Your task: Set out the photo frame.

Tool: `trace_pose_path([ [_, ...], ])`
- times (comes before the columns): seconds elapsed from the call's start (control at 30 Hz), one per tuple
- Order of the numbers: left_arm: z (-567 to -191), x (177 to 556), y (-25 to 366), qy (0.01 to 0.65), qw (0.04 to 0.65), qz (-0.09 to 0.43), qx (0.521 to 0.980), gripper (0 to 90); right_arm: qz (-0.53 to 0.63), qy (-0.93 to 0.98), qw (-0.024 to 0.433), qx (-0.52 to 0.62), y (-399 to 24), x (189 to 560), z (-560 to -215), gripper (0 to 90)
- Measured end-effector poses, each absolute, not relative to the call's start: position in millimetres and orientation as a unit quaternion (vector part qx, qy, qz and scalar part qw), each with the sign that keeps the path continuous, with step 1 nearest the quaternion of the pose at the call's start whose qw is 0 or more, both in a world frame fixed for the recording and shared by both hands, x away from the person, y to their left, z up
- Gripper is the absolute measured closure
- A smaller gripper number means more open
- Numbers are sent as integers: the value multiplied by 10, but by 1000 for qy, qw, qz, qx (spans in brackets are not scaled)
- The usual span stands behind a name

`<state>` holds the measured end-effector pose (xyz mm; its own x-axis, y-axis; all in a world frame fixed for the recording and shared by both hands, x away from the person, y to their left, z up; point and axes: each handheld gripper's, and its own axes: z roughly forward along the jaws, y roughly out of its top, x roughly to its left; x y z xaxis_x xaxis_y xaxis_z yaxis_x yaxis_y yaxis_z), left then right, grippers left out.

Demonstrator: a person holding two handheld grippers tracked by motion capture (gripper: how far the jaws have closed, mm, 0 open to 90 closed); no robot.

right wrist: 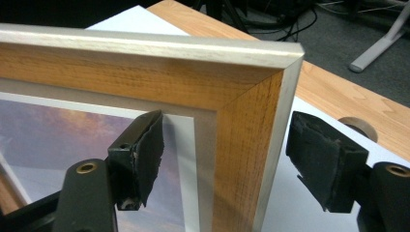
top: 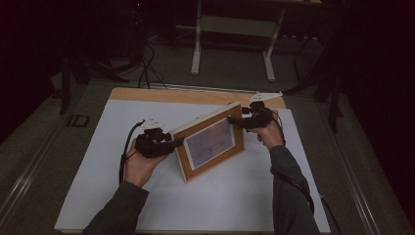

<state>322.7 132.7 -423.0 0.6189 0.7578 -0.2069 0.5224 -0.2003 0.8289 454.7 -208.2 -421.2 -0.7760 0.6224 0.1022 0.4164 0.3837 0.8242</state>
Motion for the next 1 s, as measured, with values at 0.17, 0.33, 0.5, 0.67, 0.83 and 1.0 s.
trace_pose_path([
  [0.17, -4212, 3171, 1312, 439, 464, 133, 758, 634, 470, 820, 98, 311, -2084, 4591, -4242, 243],
  [0.33, -4239, 3151, 1332, 448, 471, 121, 750, 652, 467, 828, 93, 298, -2013, 4585, -4248, 202],
  [0.5, -4224, 3156, 1319, 446, 470, 113, 754, 694, 472, 825, 88, 298, -2016, 4582, -4242, 253],
  [0.67, -4218, 3178, 1340, 447, 471, 103, 753, 704, 476, 821, 88, 304, -2039, 4568, -4244, 280],
  [0.83, -4223, 3206, 1371, 454, 474, 99, 748, 698, 485, 813, 78, 314, -2112, 4554, -4248, 362],
  [1.0, -4225, 3243, 1404, 459, 476, 90, 745, 697, 491, 806, 74, 322, -2163, 4519, -4257, 421],
])
